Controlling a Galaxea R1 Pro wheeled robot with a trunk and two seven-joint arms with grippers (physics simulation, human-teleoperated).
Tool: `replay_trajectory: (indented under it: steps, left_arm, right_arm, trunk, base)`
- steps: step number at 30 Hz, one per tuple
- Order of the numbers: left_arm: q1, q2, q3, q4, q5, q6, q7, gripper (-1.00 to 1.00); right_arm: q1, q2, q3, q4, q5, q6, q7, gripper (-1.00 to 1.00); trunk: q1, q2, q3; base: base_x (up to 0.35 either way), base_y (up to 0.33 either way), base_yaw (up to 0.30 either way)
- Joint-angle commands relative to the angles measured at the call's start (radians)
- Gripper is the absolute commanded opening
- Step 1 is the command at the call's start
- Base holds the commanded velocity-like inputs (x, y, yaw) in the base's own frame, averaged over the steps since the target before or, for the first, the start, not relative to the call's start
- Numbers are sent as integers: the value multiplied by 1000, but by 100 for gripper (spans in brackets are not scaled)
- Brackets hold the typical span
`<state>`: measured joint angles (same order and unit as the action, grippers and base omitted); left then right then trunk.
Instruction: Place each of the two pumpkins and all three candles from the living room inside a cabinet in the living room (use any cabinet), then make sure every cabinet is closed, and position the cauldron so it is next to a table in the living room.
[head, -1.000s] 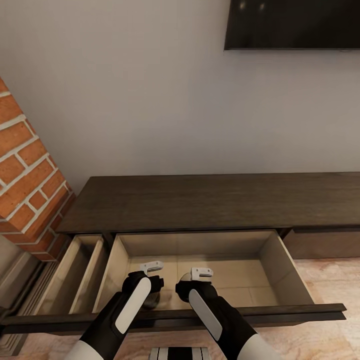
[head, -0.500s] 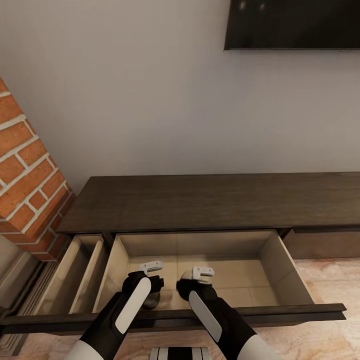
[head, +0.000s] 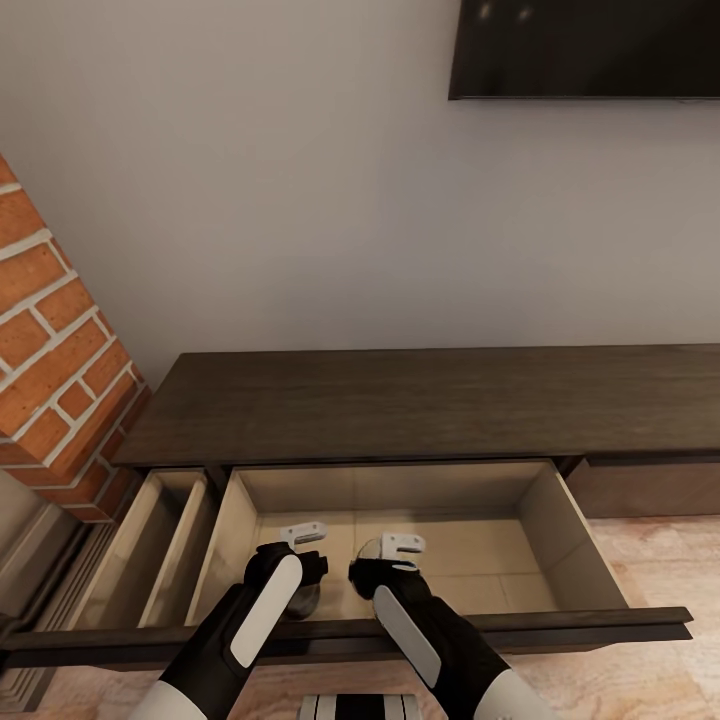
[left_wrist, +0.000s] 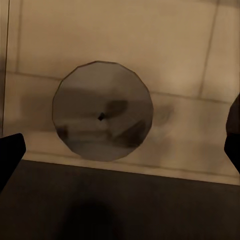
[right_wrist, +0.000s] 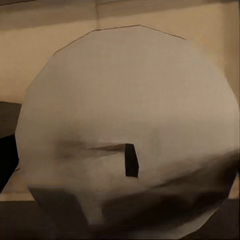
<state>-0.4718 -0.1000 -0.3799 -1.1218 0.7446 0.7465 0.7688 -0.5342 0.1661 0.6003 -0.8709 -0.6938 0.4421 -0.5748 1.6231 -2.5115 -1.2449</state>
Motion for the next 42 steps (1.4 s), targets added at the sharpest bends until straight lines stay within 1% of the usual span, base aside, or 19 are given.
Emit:
replay_trajectory:
  steps: [1,3,5,14,26,29,35,42]
  left_arm:
    - [-1,0,-2,-1,10,1,10,100]
    - [-1,0,-2,-1,10,1,10,100]
    - [-1,0,-2,-1,10,1,10,100]
    - [-1,0,-2,-1,10,1,10,100]
    - [-1,0,-1,-2,10,3,11,100]
    - [-1,3,8,-24,11,4,13,100]
    - [-1,6,13,-50,12,6,16,100]
    - [-1,7,15,-53,13,7,14,100]
  right_arm:
    - [-9,0,0,-1,-10,44,-9,100]
    - [-24,0,-3,-1,-13,103,-9,100]
    - [-31,0,-4,0,-14,125,-9,100]
    - [-35,0,-5,0,-16,136,-9,100]
    - [-35,0,-5,0,-15,135,-8,100]
    - [-35,-1,-5,0,-15,135,-8,100]
    - [-35,-2,-5,0,-15,135,-8,100]
    - [-36,-2,-5,-2,-15,135,-4,100]
  trunk:
    - [0,0,-1]
    - [0,0,-1]
    - [0,0,-1]
    - [0,0,-1]
    - [-6,2,46]
    - [-7,3,57]
    - [-10,5,80]
    - [-13,6,107]
  base:
    - [0,0,0]
    - [0,0,0]
    - [0,0,0]
    - [0,0,0]
    - [0,0,0]
    - [0,0,0]
    - [-4,0,0]
    - [-162,0,0]
